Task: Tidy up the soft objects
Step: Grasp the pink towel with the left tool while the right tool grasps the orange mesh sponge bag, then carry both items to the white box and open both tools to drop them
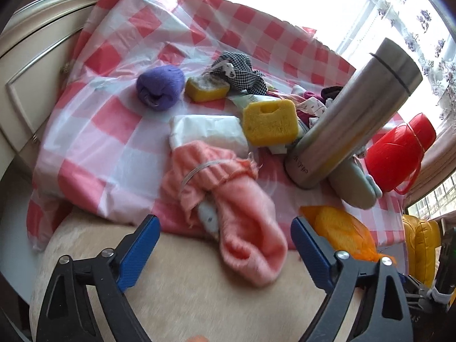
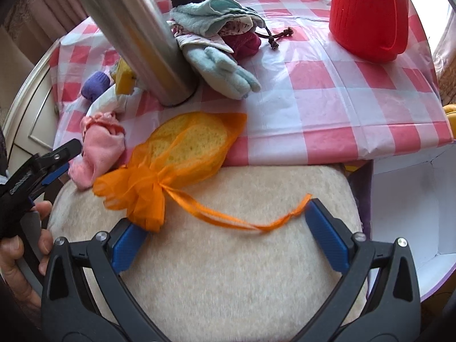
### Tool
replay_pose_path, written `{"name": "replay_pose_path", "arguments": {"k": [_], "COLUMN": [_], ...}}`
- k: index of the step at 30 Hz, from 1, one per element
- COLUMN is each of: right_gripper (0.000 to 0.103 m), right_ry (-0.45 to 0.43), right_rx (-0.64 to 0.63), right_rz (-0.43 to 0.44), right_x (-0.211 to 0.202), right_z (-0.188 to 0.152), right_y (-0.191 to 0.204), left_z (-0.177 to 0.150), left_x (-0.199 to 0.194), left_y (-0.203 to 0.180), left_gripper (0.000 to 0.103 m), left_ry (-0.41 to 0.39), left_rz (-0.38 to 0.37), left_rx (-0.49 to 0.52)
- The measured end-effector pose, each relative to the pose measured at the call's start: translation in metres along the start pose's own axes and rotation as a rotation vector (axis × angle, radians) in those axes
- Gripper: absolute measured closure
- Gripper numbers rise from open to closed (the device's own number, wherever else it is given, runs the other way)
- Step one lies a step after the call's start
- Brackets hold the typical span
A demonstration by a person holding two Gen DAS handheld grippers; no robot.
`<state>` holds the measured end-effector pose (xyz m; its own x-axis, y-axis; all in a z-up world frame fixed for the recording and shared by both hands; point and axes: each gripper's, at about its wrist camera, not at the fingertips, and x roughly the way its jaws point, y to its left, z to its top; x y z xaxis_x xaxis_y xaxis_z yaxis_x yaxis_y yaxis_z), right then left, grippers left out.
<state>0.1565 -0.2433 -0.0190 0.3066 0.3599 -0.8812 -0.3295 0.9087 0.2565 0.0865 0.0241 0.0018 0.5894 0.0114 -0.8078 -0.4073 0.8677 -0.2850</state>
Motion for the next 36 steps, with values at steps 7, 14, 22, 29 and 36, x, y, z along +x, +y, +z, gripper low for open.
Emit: {"name": "replay_pose_path", "arguments": {"k": [7, 14, 22, 29, 36], "right_gripper": [0.000, 0.000, 0.000, 0.000, 0.024], "right_ry": [-0.016, 0.006, 0.066, 0.094, 0.110], "right_rx": [-0.092, -0.101, -0.145, -0.209, -0.152], "right_rz": [0.075, 0.032, -0.060, -0.118, -0.070], "right_x": [0.005, 0.023, 0.045, 0.065, 0.069], "right_z": [0.013, 0.027, 0.036, 0.041, 0.040], "right_y": [0.022, 0.038, 0.049, 0.067, 0.055], "left_z": [0.012, 0.002, -0.016, -0.028, -0.036], "left_x": [0.035, 0.035, 0.003, -0.017, -0.026], "left_y": [-0.011, -0.005, 0.006, 0.002, -0.001], "left_gripper": [0.043, 0.083, 0.084, 0.084, 0.084], "left_ry": [0.094, 0.098, 0.024, -0.015, -0.052], "left_rz": [0.070, 0.048, -0.030, -0.055, -0.087], "left_rx": [0.033, 0.008, -0.049, -0.053, -0.036]}}
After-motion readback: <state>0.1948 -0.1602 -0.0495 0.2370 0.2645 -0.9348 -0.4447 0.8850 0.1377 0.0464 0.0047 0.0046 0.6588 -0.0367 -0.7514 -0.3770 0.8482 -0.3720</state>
